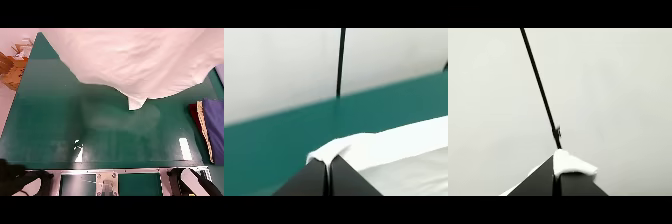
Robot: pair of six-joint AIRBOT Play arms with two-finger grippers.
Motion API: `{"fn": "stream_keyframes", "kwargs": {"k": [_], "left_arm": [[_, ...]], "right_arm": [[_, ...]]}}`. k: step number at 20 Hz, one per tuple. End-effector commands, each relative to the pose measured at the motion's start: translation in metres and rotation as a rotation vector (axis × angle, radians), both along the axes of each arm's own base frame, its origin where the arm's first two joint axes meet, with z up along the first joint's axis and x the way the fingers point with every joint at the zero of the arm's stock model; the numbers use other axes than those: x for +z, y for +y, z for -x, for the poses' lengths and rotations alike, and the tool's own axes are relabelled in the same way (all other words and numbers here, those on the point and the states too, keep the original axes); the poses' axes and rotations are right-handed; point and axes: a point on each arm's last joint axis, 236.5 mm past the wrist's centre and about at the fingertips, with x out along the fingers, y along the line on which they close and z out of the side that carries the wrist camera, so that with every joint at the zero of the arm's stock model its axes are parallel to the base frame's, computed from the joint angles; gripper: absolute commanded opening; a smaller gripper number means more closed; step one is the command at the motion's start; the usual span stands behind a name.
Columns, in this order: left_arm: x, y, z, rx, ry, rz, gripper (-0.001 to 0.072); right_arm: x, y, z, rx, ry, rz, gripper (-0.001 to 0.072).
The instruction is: Fold the shirts.
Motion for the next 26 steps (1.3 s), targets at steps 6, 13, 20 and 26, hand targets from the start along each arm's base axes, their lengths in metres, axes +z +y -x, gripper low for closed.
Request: {"fn": "stream_keyframes", "kwargs": {"k": [6,13,20,26], "left_arm": [[0.096,0.009,0.12,0.033,-0.315,-0.043,0.0023],[0.03,0.01,0.037,0.039,-0.131,-0.04,0.0023],[-0.145,0.002,-0.105,0.008,0.301,-0.035,0.0023],[-0.279,-0.007,-0.17,-0.013,0.568,0.012,0.0023]], "right_arm": [[0.093,0.039,0.123,-0.141,-0.352,0.068,0.0018],[0.032,0.006,0.03,-0.041,-0.107,0.016,0.0018],[-0.122,0.017,-0.149,0.173,0.269,-0.047,0.0018],[-0.288,0.039,-0.259,0.244,0.552,-0.126,0.0018]]}}
